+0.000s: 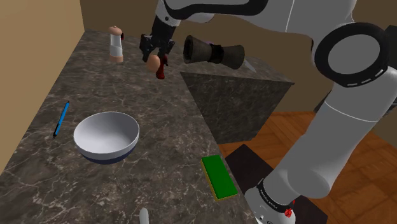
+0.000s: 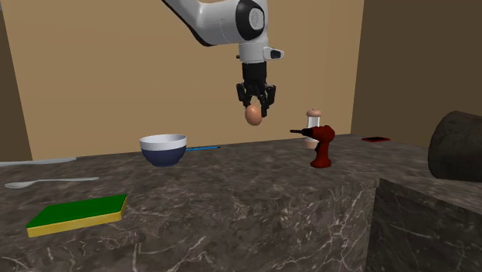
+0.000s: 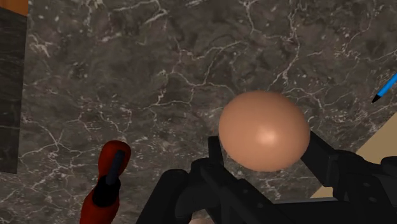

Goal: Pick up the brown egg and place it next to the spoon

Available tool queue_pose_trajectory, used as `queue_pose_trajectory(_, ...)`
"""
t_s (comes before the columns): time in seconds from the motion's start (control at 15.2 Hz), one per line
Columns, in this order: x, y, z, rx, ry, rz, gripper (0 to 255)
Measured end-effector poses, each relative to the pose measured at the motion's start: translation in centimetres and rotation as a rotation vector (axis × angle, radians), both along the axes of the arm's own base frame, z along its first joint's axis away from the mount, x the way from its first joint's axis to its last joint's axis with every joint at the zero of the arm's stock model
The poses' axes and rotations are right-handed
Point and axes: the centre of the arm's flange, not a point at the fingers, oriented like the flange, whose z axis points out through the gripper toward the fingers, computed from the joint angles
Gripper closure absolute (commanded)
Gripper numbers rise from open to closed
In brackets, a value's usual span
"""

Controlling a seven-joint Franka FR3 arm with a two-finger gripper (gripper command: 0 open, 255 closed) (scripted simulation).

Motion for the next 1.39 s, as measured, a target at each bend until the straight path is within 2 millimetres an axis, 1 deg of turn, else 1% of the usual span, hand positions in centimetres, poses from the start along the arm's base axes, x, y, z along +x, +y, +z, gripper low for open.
queue_pose_trajectory(0.26,-3.7,2.9,0.2,0.000,0.000,0.001,255)
queue_pose_trajectory(0.33,-4.9,4.0,0.3,0.000,0.000,0.001,255)
queue_pose_trajectory(0.46,-7.0,5.4,0.0,0.000,0.001,0.001,255)
queue_pose_trajectory(0.59,-9.5,7.0,0.3,0.000,0.000,0.002,255)
queue_pose_trajectory(0.79,-12.5,9.4,0.4,0.000,0.000,0.001,255)
queue_pose_trajectory(0.86,-13.9,10.2,0.4,0.000,0.000,0.001,255)
queue_pose_trajectory(0.99,-15.4,11.8,0.4,0.000,0.000,0.001,255)
queue_pose_trajectory(1.39,-22.0,16.4,0.1,0.000,0.000,0.002,255)
